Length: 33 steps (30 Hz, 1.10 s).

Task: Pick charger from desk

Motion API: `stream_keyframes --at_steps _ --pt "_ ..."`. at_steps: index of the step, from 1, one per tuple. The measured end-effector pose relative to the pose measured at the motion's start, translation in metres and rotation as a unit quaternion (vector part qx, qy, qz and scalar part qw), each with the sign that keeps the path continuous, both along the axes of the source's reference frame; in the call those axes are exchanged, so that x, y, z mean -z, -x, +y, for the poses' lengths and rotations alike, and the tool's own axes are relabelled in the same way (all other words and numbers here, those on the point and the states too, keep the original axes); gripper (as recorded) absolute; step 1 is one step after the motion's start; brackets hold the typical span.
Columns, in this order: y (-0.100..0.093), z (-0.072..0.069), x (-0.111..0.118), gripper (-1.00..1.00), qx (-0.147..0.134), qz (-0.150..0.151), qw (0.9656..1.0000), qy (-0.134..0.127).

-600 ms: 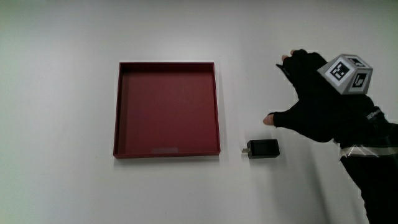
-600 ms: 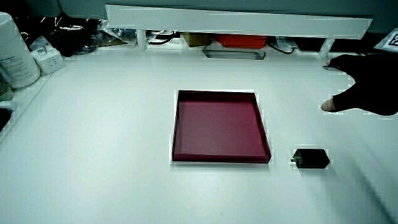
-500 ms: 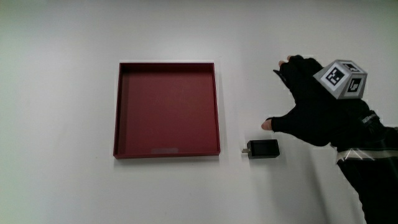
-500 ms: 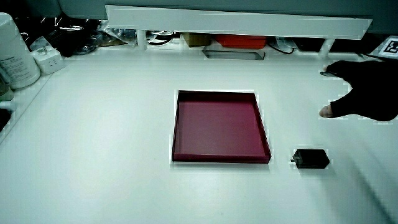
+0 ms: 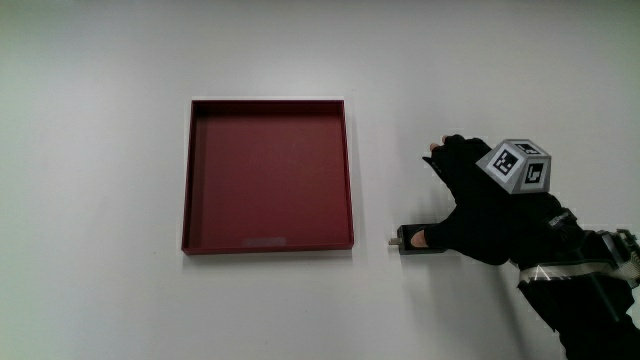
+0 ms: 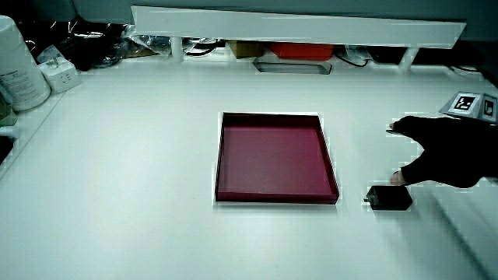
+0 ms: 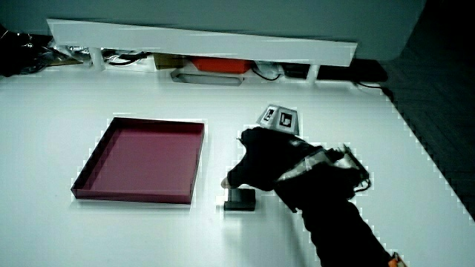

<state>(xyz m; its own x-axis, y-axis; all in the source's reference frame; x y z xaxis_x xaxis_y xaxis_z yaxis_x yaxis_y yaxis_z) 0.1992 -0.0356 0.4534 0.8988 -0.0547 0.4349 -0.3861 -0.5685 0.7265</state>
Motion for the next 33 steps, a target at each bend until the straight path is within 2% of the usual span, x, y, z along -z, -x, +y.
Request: stream_keyframes --at_steps 7,8,9,16,18,22,24,26,29,32,33 --pt "0.004 0.013 -0.021 0.0 0.009 0.016 0.9997 0.016" --pt "0.007 0.015 -0.019 0.0 0.013 0.007 0.9997 0.019" --pt "0.007 0.017 -0.023 0.0 0.014 0.015 0.9996 0.018" --pt "0.012 0.028 -0.041 0.0 0.026 0.029 0.9985 0.038" --pt "0.014 0.031 -0.045 0.0 0.033 0.025 0.998 0.049" --pt "0.017 0.038 -0.053 0.0 0.041 0.038 0.9971 0.052" --pt "0.019 0.04 -0.054 0.0 0.044 0.034 0.9967 0.06" --pt "0.018 0.041 -0.058 0.0 0.044 0.043 0.9963 0.059" --pt "0.018 0.042 -0.058 0.06 0.043 0.038 0.9967 0.058" --pt "0.017 0.043 -0.06 0.14 0.04 0.045 0.9975 0.037" --pt "0.018 0.043 -0.059 0.17 0.039 0.037 0.9979 0.036"
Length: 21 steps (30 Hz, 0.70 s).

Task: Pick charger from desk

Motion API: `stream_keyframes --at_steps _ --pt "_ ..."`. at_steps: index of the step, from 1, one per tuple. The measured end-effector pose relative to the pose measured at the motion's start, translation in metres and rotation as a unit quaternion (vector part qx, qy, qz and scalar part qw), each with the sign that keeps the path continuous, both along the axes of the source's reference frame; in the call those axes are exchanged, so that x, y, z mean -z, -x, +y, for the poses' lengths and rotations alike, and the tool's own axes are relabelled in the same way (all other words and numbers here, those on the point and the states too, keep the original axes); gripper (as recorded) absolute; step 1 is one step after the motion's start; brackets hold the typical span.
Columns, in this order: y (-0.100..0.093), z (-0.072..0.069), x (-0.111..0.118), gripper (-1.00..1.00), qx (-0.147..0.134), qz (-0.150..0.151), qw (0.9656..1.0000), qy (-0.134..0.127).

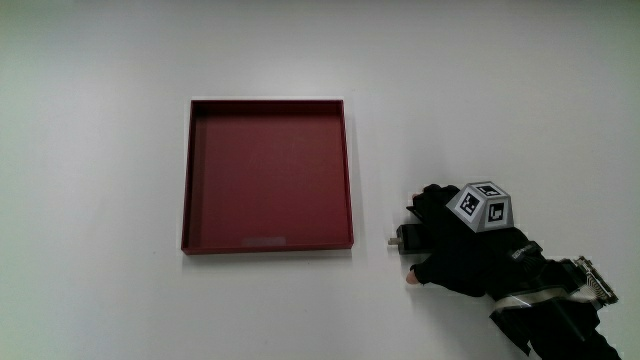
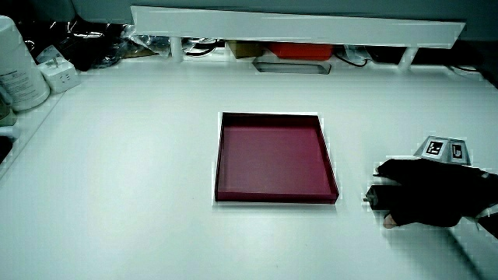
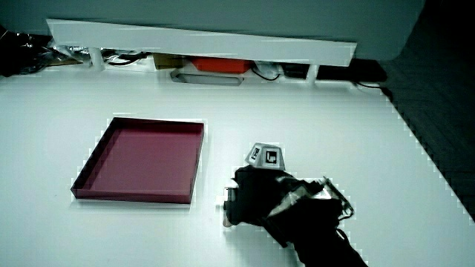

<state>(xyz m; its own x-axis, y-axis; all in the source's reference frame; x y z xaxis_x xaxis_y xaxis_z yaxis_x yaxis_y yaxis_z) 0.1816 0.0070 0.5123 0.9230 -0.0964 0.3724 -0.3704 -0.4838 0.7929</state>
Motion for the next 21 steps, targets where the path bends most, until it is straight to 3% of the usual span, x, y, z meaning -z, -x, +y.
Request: stream_keyframes --at_steps 16,21 --pt "0.0014 0.0046 0.0057 0.63 -0.01 -0.013 0.9966 -0.081" --pt "0.0013 0.0063 0.0058 0.77 -0.01 -0.011 0.9959 -0.089"
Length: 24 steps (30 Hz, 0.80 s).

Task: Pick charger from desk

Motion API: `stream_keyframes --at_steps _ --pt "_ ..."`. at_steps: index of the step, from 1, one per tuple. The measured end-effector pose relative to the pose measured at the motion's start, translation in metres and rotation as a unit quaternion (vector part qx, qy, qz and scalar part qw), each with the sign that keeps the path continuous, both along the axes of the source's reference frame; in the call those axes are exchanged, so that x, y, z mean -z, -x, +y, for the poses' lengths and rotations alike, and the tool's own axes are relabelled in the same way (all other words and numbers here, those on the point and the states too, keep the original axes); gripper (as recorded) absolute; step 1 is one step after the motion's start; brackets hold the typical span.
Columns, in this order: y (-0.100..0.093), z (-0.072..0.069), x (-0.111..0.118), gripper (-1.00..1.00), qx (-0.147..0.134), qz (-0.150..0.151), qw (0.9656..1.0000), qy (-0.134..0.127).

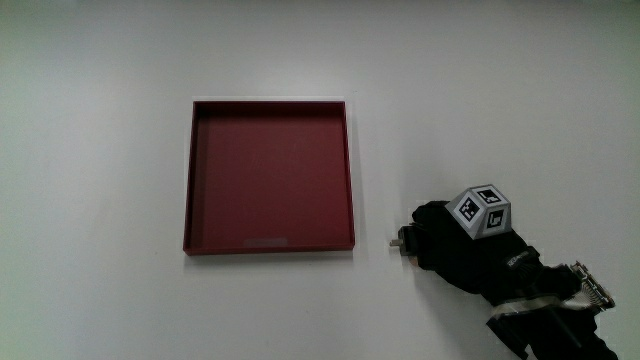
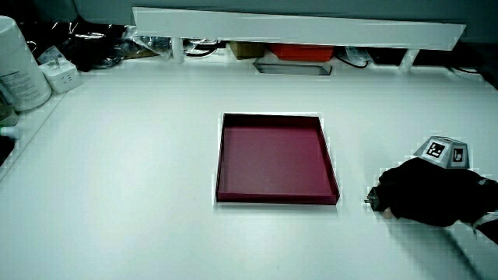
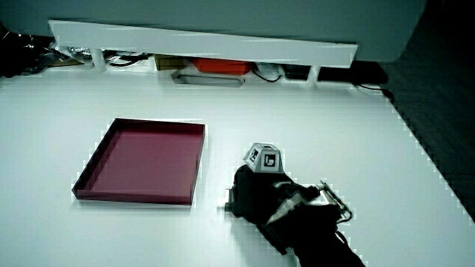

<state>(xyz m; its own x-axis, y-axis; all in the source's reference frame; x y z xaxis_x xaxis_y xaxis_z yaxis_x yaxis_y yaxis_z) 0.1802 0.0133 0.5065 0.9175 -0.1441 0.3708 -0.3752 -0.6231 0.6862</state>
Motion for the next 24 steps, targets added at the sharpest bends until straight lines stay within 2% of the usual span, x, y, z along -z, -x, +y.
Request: stream_keyframes --at_steps 1,3,6,8,15,18,19,20,22,24 --pt "0.002 0.0 0.005 0.8 0.0 -0.004 1.0 -0.004" --pt "0.0 0.001 0.002 0.86 0.001 -0.009 1.0 0.002" --pt "0.0 0.001 0.003 0.94 0.001 -0.011 0.9999 -0.007" --pt "0.001 0.001 0.003 1.0 0.003 -0.018 0.9998 0.0" --pt "0.002 -0.004 0.013 1.0 0.004 -0.014 0.9998 -0.013" --pt "0.007 -0.01 0.025 1.0 0.006 -0.029 0.9995 -0.014" --pt "0.008 -0.012 0.03 1.0 0.01 -0.026 0.9993 -0.025" --pt "0.011 -0.014 0.036 1.0 0.013 -0.036 0.999 -0.023" --pt "0.013 -0.018 0.038 1.0 0.009 -0.031 0.9989 -0.036" --pt "0.019 -0.022 0.045 1.0 0.01 -0.042 0.9982 -0.041"
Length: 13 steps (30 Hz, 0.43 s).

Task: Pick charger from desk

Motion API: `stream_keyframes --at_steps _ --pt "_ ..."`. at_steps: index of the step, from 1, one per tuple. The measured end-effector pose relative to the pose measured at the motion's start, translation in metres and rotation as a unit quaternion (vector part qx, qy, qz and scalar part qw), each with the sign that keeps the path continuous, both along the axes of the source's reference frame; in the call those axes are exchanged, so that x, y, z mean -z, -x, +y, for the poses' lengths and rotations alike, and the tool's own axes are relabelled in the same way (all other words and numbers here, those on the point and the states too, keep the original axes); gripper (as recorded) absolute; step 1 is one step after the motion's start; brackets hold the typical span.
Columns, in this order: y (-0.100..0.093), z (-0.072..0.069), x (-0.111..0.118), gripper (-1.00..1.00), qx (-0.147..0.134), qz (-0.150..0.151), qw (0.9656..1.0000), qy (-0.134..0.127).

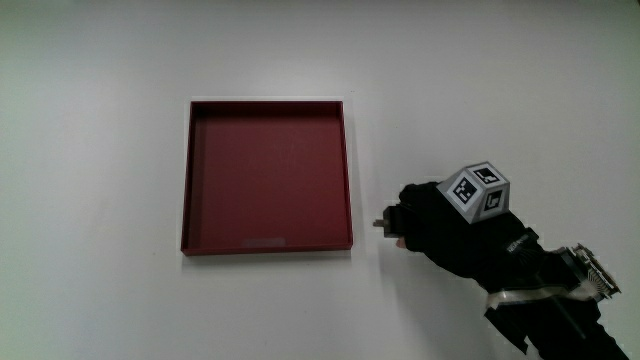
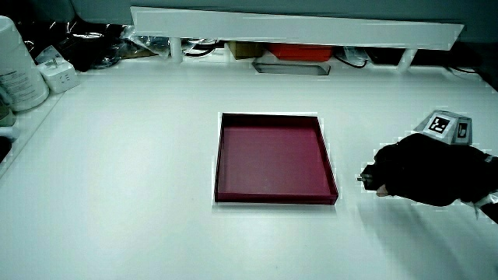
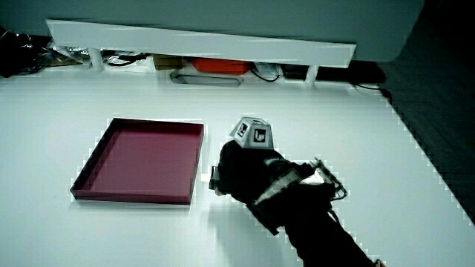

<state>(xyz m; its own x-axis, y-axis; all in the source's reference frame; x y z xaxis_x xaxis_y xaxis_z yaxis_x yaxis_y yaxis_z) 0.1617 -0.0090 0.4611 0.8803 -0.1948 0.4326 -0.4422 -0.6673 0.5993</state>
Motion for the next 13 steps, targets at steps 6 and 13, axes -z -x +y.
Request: stream_keyframes --at_steps 6,13 --pt "0.031 -0.013 0.027 1.0 0.017 -0.035 0.999 -0.024" --pt "0.066 -0.029 0.047 1.0 0.031 -0.055 0.9974 -0.036"
